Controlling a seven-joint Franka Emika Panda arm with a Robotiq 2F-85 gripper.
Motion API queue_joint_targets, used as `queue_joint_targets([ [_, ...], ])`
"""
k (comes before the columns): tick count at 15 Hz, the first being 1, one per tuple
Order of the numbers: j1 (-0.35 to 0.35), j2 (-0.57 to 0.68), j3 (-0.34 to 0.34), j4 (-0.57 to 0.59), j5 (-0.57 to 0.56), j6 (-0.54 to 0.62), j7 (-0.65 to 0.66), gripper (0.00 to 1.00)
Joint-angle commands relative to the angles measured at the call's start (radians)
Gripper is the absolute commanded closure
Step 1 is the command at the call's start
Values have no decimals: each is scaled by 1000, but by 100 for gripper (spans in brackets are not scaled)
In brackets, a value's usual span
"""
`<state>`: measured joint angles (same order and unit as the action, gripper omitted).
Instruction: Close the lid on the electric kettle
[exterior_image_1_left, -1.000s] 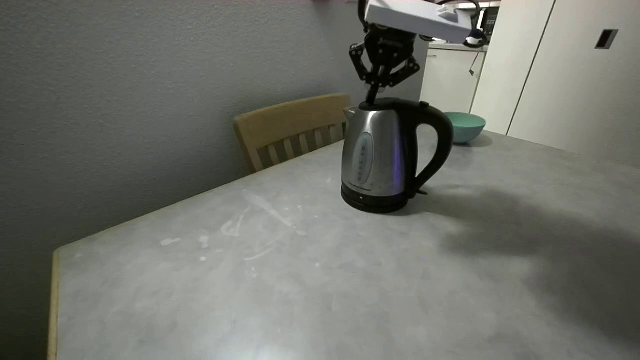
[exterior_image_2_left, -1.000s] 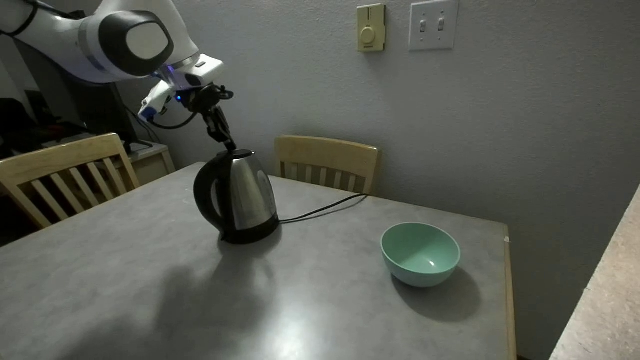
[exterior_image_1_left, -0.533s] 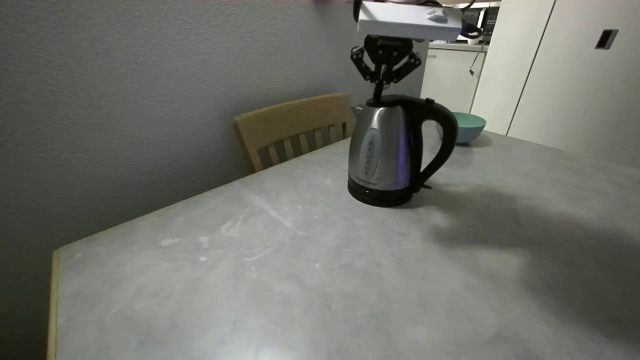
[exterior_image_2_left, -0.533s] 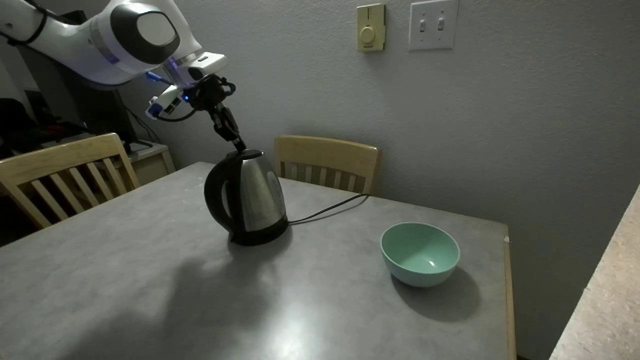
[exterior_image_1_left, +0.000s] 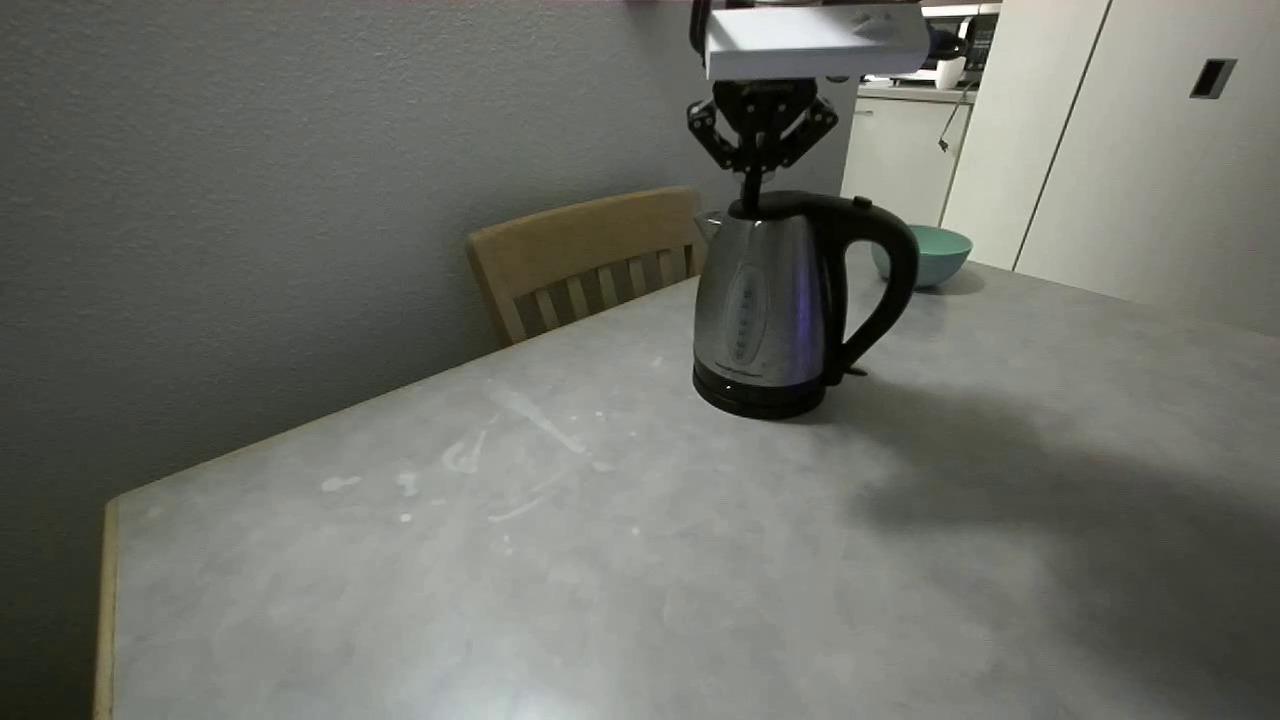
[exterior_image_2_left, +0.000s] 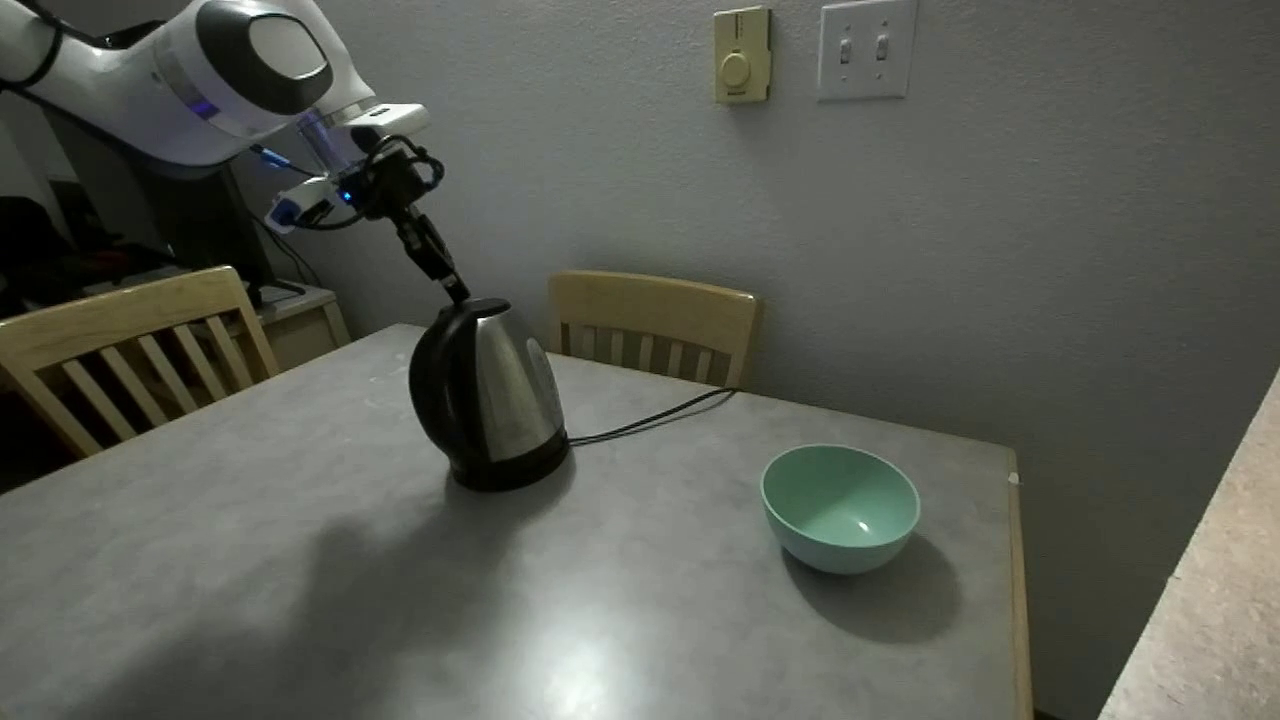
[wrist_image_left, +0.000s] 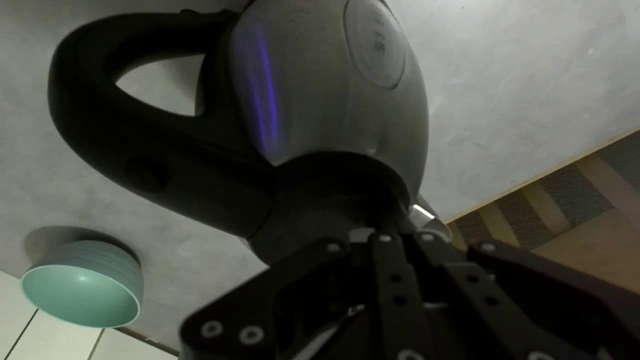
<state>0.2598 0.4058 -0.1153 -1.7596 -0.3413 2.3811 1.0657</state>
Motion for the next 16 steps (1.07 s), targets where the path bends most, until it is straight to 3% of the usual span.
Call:
queue_joint_targets([
  [1,9,-80,12,-89,-55,1,4,100],
  [5,1,-146,38,-134,-64,-33,-22,100],
  [10,-37,-197,112,-143,92,-227,-159,100],
  [14,-47,-208,133,-133,140,-338,-193,100],
  [15,-49,-209,136,-133,141,-347,-196,82],
  [16,-51,-212,140,-135,146,-351,-203,73],
])
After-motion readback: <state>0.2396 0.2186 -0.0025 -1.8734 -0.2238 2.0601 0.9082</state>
